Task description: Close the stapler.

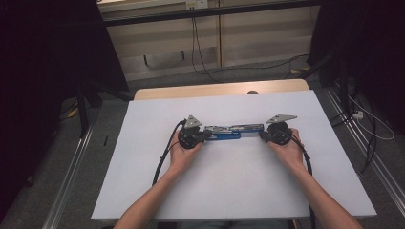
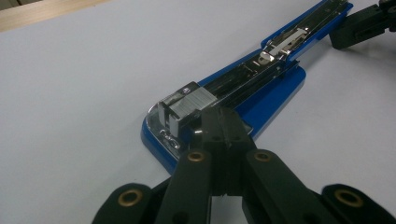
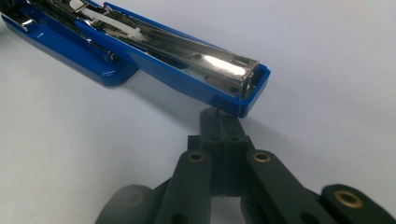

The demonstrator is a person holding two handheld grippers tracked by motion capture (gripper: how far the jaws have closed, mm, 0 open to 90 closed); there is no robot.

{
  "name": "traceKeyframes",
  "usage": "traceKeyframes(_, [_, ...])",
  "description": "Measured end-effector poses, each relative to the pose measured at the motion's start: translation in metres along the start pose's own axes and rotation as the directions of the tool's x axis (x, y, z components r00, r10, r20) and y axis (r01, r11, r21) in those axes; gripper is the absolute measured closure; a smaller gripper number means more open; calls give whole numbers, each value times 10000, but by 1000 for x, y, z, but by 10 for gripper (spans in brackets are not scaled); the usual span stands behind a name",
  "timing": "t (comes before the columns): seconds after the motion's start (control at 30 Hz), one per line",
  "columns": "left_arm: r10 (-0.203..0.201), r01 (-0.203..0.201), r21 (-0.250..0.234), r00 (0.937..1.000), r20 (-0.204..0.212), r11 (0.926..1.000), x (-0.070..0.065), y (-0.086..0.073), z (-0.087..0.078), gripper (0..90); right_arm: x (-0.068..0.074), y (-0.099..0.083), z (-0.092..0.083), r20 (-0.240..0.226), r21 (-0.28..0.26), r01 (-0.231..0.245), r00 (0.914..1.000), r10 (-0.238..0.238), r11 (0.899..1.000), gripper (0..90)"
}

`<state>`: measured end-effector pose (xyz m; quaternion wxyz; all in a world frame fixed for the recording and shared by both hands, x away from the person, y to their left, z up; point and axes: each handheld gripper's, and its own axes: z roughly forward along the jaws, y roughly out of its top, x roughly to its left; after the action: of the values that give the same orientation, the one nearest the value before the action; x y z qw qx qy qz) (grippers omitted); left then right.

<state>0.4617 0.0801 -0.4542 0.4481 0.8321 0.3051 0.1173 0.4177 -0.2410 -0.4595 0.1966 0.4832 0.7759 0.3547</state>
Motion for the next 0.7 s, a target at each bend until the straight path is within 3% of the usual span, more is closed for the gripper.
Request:
traceKeyframes(0.47, [27,-27,-26,10000,26,10000,0,0,0,900,-1,-1,1,35,-216,-116,9999,117,9997,900])
traceKeyframes(0.7, [-147,147,-88,9999,53,9999,0,-1,0,900,-1,-1,0,44,-269,-144,9999,145,9995,900])
